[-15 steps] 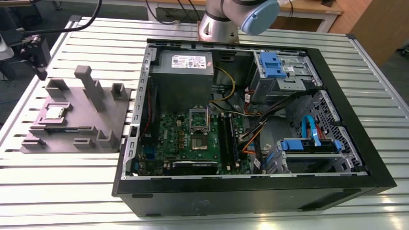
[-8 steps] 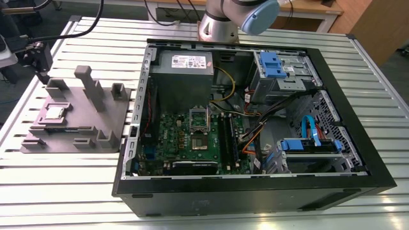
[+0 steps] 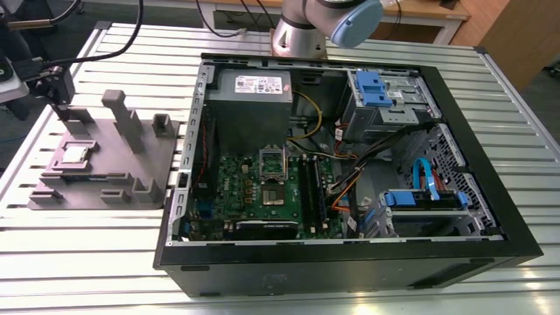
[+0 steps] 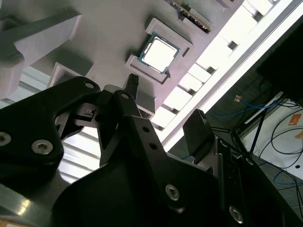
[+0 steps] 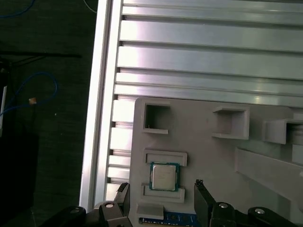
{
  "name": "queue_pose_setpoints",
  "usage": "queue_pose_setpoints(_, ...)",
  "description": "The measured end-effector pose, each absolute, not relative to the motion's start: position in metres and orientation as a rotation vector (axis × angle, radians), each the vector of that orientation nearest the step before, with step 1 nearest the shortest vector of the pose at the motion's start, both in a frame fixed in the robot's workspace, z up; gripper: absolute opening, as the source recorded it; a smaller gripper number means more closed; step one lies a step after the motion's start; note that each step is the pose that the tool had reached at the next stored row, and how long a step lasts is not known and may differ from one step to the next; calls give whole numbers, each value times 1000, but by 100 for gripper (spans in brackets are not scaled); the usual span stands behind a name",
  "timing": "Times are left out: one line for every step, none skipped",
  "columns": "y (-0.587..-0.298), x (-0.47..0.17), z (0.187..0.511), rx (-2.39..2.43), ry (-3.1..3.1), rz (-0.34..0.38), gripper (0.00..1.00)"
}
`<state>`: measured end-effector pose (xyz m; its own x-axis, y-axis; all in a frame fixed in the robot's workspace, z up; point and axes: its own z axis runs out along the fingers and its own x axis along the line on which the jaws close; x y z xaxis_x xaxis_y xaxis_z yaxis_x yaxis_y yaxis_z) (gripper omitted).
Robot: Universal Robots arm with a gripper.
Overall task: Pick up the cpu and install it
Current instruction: 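Pick up the cpu and move it towards the insertion slot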
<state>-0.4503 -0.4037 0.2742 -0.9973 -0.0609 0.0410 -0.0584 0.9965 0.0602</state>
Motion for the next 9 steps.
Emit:
queue_pose_setpoints(-404, -450, 273, 93, -3096, -92, 65)
queue_pose_setpoints(-405, -450, 272, 93, -3096, -92, 65)
queue_pose_setpoints(-405, -450, 270, 93, -3096, -93, 65)
queue_pose_setpoints(-406, -450, 269, 92, -3096, -93, 65)
queue_pose_setpoints(-406, -450, 269, 92, -3096, -94, 65)
queue_pose_setpoints(-406, -450, 268, 92, -3096, -93, 65)
queue_pose_setpoints(-406, -450, 268, 92, -3096, -93, 65)
queue_pose_setpoints(-406, -450, 268, 93, -3096, -93, 65)
queue_pose_setpoints(-406, -450, 268, 93, -3096, -94, 65)
